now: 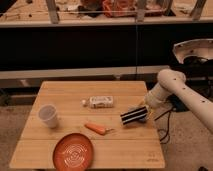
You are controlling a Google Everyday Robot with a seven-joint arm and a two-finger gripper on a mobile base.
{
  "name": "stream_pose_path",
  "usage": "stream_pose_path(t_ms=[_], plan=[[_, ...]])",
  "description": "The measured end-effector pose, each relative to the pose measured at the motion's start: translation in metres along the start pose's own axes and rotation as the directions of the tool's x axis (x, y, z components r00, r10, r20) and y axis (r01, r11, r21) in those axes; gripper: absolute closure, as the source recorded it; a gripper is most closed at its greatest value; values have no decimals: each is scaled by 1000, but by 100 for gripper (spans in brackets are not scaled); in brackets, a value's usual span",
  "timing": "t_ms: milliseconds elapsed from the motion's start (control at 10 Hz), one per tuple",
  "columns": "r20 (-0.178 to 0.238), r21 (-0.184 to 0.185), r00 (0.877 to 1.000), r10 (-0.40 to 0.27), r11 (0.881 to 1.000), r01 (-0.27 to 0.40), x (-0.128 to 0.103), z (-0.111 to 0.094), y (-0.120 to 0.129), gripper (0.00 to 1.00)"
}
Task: Place the eraser on the white sponge
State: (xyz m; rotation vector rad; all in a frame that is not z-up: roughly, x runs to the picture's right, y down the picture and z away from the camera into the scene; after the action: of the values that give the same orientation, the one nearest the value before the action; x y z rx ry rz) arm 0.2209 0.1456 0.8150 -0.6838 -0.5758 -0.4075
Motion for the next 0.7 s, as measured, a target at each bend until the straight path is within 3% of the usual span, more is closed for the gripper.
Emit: stream_pose_path(t_ms=[100,300,700], plan=[[-1,0,1000,-2,1000,2,0,0,-1,89],[-1,0,1000,-4,1000,4,-1,2,-3,78],[-6,-1,1000,-2,1000,2,1,3,-3,74]])
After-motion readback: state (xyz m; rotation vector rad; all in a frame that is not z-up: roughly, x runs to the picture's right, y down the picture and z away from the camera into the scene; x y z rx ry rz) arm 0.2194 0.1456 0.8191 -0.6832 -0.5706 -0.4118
